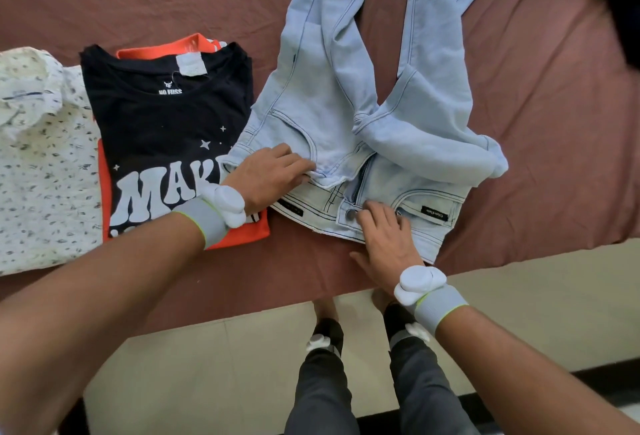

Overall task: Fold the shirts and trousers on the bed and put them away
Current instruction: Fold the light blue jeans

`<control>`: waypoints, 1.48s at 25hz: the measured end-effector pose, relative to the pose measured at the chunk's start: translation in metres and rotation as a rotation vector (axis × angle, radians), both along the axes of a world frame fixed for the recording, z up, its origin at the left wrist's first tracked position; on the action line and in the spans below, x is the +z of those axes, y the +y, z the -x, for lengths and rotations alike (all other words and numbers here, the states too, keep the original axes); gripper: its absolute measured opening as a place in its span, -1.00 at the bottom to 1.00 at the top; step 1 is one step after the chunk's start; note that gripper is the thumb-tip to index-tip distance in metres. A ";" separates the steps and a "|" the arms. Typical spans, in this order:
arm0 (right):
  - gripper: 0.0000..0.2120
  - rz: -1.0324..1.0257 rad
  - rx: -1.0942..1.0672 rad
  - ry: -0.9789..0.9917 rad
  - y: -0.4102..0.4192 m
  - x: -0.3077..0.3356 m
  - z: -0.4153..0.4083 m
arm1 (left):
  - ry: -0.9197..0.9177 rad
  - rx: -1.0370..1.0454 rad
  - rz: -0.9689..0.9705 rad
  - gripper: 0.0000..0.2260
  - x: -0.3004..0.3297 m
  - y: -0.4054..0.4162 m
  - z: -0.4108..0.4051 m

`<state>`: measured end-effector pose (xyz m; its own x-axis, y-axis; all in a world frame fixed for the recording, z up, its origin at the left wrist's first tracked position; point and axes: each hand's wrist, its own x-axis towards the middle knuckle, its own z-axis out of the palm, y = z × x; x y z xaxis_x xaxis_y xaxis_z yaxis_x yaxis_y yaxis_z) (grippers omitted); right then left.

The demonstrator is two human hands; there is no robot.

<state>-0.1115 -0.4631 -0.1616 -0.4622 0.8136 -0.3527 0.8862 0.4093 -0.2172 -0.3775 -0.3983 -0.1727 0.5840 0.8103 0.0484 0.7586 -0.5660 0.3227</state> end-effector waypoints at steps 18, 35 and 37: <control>-0.66 -0.123 -0.299 0.227 0.078 0.046 -0.050 | 0.228 0.263 0.376 -0.82 0.074 0.042 -0.009; -0.61 0.540 -0.762 0.963 0.072 0.152 0.019 | -0.674 0.845 0.410 -0.73 0.158 -0.003 -0.120; -0.51 0.515 -0.922 1.013 0.071 0.152 0.023 | -0.771 0.772 0.561 -0.86 0.159 -0.015 -0.127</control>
<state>-0.1345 -0.3924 -0.0096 -0.0805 0.8395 -0.5373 0.1677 -0.5200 -0.8375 -0.2503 -0.4135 -0.0138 -0.0857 0.9506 -0.2985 0.3357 0.3096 0.8896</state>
